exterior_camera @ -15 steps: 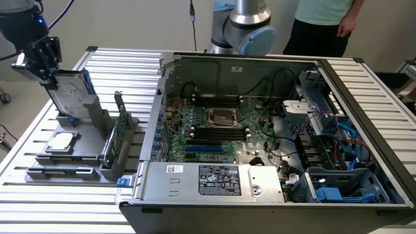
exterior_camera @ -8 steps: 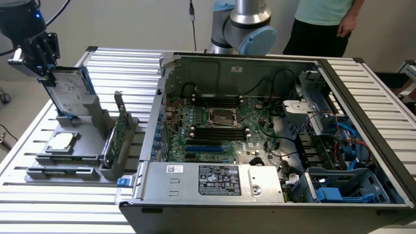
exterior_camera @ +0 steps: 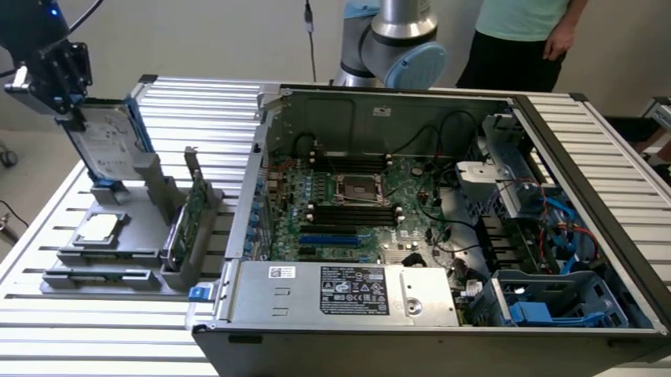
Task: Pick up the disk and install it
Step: 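Pick up the disk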
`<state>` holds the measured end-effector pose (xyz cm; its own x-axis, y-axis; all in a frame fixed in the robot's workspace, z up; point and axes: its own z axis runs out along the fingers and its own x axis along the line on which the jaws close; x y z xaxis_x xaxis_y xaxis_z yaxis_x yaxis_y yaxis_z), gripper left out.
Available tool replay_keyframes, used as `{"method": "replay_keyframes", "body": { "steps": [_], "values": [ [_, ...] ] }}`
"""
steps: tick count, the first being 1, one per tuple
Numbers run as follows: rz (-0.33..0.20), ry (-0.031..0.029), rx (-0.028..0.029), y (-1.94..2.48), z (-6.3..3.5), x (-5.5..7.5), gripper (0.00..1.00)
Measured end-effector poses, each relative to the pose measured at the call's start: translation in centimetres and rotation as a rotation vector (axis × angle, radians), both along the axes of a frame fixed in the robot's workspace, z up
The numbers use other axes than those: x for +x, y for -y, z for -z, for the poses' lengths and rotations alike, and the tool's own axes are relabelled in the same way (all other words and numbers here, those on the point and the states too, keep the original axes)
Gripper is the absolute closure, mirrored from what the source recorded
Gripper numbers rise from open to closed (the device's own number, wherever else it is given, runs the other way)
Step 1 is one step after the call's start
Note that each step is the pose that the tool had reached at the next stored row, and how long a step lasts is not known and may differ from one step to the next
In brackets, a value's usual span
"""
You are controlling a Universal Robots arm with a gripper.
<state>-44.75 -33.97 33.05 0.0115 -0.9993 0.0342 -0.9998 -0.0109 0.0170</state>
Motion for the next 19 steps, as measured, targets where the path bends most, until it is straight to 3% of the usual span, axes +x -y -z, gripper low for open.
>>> {"method": "replay_keyframes", "body": {
  "steps": [5, 12, 19],
  "values": [
    [0.000, 0.0000, -0.0001, 0.01, -1.38, 0.0, 0.68],
    [0.000, 0.0000, 0.0000, -0.01, -4.34, 0.1, 0.68],
    [-0.002, -0.0002, -0.0001, -0.06, -6.49, 1.2, 0.68]
  ]
}}
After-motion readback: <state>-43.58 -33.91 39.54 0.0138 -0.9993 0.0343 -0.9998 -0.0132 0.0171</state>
